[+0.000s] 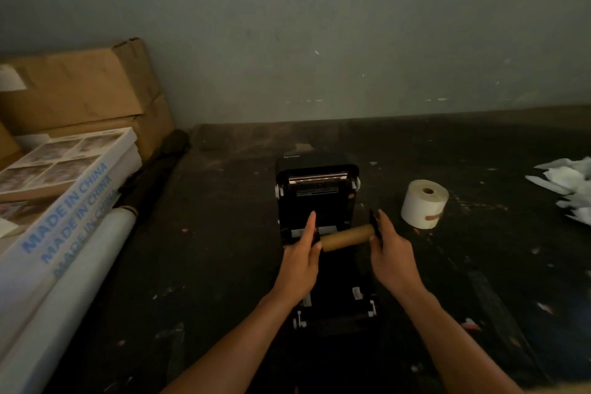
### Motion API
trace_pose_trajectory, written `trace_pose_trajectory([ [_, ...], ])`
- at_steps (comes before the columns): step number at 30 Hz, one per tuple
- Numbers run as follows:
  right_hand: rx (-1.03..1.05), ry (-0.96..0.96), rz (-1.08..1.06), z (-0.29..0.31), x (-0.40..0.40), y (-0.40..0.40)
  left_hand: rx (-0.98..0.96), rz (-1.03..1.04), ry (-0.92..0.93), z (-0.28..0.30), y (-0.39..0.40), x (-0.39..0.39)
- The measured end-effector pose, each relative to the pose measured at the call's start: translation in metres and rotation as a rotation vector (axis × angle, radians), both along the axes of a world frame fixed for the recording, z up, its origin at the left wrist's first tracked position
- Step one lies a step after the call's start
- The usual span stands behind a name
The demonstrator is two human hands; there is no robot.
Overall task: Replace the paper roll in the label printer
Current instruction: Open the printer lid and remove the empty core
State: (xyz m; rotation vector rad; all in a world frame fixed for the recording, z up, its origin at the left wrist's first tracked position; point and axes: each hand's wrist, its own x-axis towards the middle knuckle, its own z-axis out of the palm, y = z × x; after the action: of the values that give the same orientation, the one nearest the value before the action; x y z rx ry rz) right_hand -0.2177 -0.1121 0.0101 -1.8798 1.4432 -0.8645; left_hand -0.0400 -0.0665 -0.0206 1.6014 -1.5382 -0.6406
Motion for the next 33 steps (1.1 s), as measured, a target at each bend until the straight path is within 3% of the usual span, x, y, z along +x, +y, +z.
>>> trace_pose_trajectory([
  [7,-0.061,0.013,-0.175,0.014,-0.056,0.025,-0.034,0.006,0.169,-0.001,-0.009,-0.049],
  [15,0.138,-0.280,-0.288,-0.007,-0.116,0.013,0.061,-0.043,0.154,-0.005,-0.028,-0.102],
  [23,0.287,-0.313,-0.050,-0.037,-0.187,-0.054,0.189,0.025,0.117,-0.021,-0.075,-0.161],
  [29,0.416,-0.349,0.095,-0.046,-0.223,-0.105,0.231,0.238,0.218,-0.043,-0.098,-0.204],
  [33,0.405,-0.253,0.200,-0.047,-0.225,-0.130,0.269,0.377,0.369,-0.055,-0.102,-0.219],
])
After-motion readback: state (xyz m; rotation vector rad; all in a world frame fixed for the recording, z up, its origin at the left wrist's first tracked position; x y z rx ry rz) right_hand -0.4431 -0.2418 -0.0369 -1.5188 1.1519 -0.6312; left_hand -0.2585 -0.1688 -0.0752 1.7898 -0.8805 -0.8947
